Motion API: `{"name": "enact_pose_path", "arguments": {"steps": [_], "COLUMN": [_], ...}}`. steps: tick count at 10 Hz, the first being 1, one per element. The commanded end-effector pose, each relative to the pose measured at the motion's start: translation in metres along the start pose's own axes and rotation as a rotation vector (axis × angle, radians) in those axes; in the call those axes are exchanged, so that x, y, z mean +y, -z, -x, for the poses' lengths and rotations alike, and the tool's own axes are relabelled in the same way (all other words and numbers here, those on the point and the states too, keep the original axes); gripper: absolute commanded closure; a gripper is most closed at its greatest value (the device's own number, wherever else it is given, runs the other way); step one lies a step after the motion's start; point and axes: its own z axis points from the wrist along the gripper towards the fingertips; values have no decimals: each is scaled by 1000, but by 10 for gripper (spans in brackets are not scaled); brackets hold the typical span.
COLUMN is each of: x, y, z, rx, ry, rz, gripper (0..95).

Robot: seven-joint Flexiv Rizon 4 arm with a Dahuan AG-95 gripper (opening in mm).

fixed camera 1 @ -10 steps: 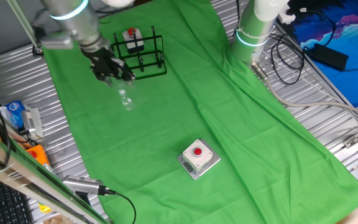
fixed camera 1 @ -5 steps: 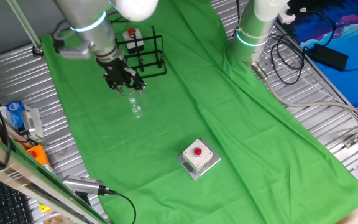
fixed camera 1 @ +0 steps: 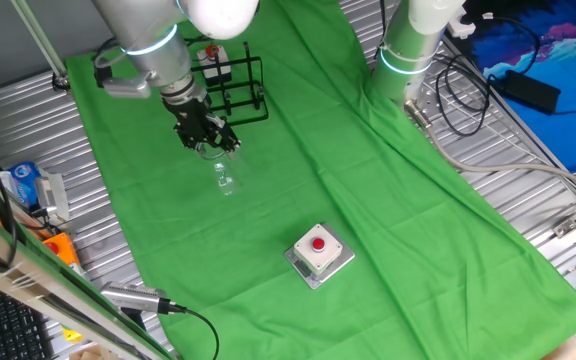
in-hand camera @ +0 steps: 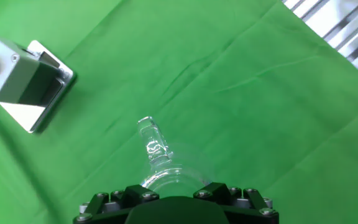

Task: Take the cup off the cup rack

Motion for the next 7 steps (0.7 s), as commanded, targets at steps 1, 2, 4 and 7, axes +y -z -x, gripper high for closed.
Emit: {"name": "enact_pose_path", "arguments": {"steps": [1, 2, 4, 7], "x": [1, 1, 1, 0], "y": [-1, -1, -1, -1], "z": [0, 0, 0, 0], "rx": [-8, -8, -13, -17], "ry": [1, 2, 10, 10], "rz": [-4, -5, -9, -12], "gripper": [950, 950, 950, 950]}}
